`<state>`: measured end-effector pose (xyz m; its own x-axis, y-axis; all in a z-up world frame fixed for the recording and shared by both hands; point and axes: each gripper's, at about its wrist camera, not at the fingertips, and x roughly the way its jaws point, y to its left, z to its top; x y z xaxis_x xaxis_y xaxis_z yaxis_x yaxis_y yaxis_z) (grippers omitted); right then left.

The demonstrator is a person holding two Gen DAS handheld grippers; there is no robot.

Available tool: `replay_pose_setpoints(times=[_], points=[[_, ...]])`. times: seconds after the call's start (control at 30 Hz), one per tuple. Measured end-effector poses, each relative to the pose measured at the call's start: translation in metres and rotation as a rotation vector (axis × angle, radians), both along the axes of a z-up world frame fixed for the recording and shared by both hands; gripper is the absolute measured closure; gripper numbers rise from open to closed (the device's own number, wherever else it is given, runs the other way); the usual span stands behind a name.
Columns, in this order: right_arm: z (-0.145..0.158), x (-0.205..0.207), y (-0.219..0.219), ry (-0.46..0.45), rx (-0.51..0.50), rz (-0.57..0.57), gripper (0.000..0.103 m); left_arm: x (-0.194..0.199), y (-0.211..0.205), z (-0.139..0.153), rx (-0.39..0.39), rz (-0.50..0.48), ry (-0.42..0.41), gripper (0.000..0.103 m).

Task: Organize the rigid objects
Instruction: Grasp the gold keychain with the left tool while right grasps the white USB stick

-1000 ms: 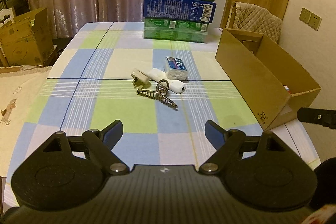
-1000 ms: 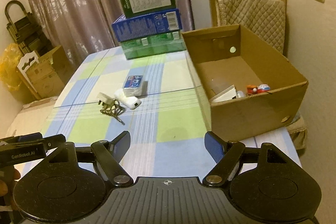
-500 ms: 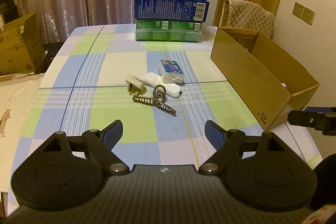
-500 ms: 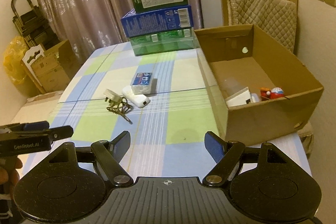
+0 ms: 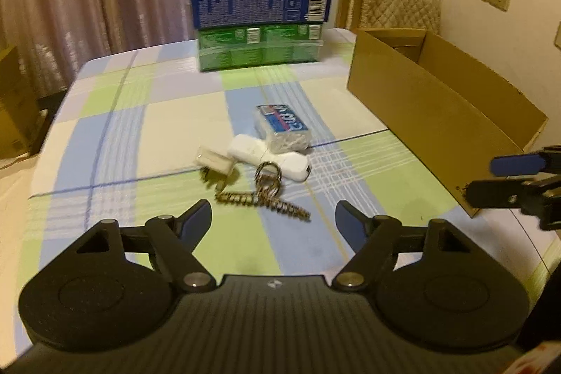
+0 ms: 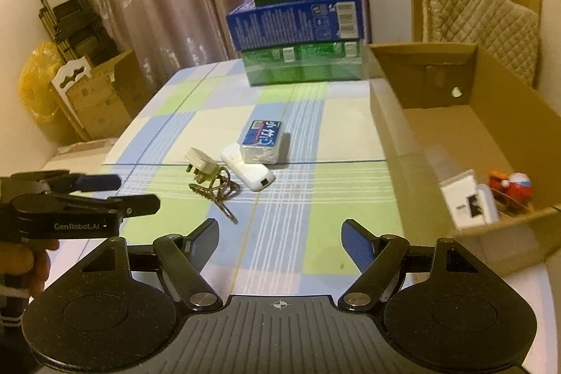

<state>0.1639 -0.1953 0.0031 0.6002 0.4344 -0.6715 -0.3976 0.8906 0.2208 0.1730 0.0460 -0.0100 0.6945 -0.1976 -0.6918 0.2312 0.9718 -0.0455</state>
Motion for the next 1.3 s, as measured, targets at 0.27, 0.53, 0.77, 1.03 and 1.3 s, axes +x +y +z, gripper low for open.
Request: replay_pose_setpoints(times=[0.27,0.53,0.77,1.03,1.3], points=[[-0.033,0.047,0.018,0.012,-0.017,0.032,0.035,0.056,0.005,-0.030,0.020,-0.065,0.025,0.038],[-0.063,0.088,0.035,0.036,-0.053,0.064,0.052,0.094,-0.008,-0.067,0.056,-0.155,0.048,0.051],[-0.079,0.110,0.045,0.047,-0.068,0.079,0.052,0.113,-0.017,-0.086,0.113,-0.208,0.078,0.060],[-0.090,0.126,0.060,0.044,-0.079,0.116,0.052,0.121,-0.012,-0.094,0.087,-0.190,0.129,0.080],[-0.102,0.136,0.086,0.035,-0.098,0.202,0.052,0.100,0.011,-0.076,0.059,-0.101,0.113,0.080]])
